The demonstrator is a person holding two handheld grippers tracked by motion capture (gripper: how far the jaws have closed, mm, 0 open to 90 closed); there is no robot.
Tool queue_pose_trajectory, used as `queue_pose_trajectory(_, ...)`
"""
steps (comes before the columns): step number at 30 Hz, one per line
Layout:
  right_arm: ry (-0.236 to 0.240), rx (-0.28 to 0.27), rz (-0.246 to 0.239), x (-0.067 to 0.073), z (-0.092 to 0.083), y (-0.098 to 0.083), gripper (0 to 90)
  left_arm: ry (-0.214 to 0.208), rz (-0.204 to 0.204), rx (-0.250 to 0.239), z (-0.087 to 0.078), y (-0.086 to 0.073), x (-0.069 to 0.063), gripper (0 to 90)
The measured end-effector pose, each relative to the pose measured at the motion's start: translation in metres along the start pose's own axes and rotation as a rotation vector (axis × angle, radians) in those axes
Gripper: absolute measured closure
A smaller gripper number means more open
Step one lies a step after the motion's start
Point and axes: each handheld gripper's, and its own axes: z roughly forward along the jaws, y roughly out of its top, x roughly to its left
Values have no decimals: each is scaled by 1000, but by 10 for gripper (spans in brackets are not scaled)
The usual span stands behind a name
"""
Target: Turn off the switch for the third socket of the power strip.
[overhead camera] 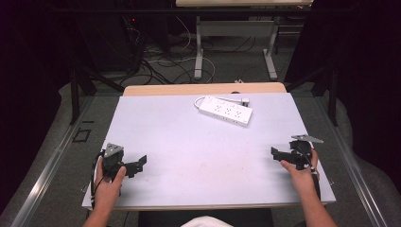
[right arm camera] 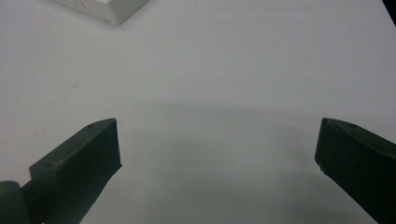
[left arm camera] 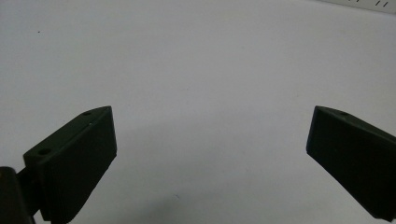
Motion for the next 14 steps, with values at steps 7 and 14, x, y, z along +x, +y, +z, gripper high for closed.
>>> queue_pose_trajectory(7,2,4,-4,3,1,-1,0,-1,0,-1,-1,1,1,19)
queue_pose_trajectory(14,5,1,-10,6,2,-1,0,-2,0,2,-1,1,1,19)
